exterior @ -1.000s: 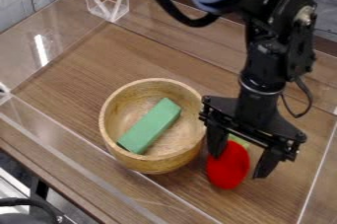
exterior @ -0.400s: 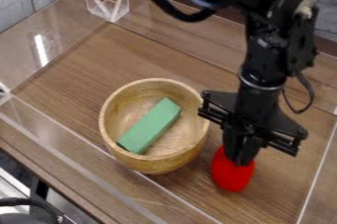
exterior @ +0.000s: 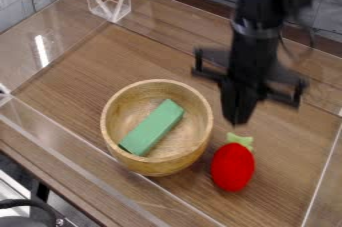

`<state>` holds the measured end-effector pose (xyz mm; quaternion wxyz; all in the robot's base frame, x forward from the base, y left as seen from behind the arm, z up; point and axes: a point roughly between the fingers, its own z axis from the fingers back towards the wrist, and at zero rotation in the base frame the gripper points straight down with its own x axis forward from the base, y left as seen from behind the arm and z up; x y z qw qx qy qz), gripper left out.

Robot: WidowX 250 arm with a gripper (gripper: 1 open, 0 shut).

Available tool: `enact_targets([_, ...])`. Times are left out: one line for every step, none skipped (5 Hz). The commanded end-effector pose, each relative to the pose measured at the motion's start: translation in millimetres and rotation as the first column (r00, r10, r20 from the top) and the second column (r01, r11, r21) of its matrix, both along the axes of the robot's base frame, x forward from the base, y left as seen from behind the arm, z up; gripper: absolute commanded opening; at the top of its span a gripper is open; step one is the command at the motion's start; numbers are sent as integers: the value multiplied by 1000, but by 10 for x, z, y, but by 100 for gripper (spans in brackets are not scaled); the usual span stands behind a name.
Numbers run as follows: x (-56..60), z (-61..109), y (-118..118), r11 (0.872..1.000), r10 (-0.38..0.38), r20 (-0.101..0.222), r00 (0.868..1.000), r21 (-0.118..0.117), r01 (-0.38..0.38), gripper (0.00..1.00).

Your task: Move the red fruit to the left side of the table

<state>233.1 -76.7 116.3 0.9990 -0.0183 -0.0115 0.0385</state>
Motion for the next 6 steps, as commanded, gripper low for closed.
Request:
enact_targets([22, 148, 30, 1000, -2, 46, 999, -18, 3, 0])
enact_targets([-29, 42, 15, 1000, -17, 29, 999, -16, 18, 100])
enact_targets([-57, -53, -1, 1000, -27, 19, 999, -13, 27, 100])
enact_targets([-68, -131, -13, 1000, -29, 13, 1000, -12, 29, 0])
enact_targets([-71, -176, -13, 1000, -27, 10, 1000, -11, 27, 0])
enact_targets([-74, -158, 1, 1000, -26, 12, 1000, -10, 26, 0])
